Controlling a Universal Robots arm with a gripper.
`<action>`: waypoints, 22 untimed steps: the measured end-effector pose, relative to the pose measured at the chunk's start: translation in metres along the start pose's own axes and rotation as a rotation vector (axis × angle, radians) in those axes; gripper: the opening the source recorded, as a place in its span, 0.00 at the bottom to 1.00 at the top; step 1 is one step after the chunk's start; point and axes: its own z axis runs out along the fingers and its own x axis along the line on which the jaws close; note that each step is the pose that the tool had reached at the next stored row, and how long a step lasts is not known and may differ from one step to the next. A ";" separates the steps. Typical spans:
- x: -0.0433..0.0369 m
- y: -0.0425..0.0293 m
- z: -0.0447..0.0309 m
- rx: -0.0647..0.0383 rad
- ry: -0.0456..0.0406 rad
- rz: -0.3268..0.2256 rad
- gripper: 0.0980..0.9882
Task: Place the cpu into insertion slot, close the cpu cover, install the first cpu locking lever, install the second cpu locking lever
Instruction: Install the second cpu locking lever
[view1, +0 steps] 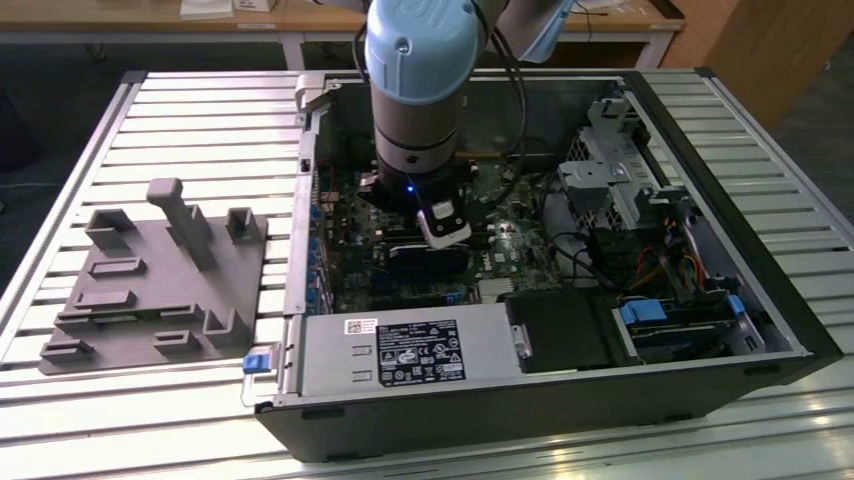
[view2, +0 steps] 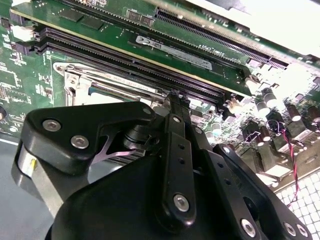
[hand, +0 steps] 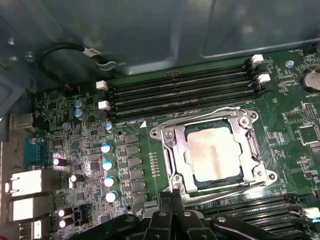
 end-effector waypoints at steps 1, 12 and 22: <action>0.0000 0.0001 0.0002 0.000 0.0000 0.000 0.01; 0.0003 0.0001 0.0008 -0.002 0.0004 0.000 0.01; 0.0006 -0.0001 0.0022 -0.002 0.0004 0.000 0.01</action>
